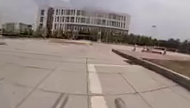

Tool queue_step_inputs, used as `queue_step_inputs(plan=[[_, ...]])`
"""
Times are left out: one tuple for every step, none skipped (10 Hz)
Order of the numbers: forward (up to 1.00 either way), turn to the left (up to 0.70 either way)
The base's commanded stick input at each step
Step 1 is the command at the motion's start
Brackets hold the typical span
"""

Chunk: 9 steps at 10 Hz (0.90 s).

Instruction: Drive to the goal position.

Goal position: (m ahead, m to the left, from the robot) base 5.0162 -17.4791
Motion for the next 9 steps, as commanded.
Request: queue_step_inputs(plan=[[0.7, 0.0], [0.7, 0.0], [0.7, 0.0], [0.7, 0.0], [0.7, 0.0], [0.7, 0.0], [0.7, 0.0], [0.7, 0.0], [0.7, 0.0]])
